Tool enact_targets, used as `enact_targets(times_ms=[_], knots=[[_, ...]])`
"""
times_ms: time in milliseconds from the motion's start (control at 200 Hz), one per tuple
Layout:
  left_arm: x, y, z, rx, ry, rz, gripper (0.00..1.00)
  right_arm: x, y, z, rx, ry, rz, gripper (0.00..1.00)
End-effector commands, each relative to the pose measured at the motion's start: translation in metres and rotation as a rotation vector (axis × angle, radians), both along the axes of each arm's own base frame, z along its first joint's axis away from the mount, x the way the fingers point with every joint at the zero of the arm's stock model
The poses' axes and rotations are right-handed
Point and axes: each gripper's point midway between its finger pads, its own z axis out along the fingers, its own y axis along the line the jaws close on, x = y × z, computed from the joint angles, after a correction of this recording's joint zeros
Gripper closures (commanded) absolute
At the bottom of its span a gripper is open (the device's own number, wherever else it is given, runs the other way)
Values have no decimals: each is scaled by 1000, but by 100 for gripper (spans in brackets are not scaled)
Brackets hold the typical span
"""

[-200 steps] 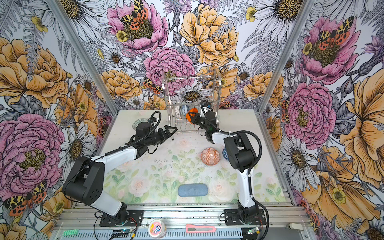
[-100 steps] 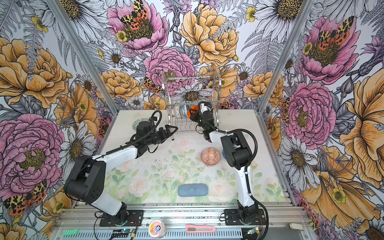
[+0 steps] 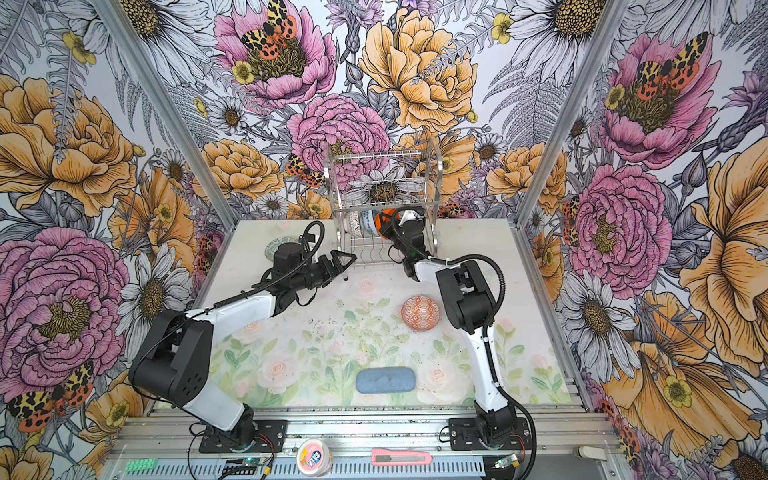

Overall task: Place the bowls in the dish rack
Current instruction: 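Lower the orange bowl upright between the rack wires beside the blue-and-white bowl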

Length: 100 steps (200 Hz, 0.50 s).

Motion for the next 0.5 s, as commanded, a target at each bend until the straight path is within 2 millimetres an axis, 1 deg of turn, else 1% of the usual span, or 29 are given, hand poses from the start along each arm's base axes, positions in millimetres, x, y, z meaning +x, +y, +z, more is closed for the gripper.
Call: enact_targets(times_ms=[0,105,460,495], knots=[[6,-4,13,-24,-40,-19,1,5,4,20,49,-61,-9,100],[7,-4,7,-22,-27,-22,1,7,3,16,61,-60,-23,100],[10,-3,0,-29,-19,-29,1,19,5,6,70,-58,-63,100],[11,-2,1,-29,-21,-27,1,20,6,7,75,-65,-66,100]])
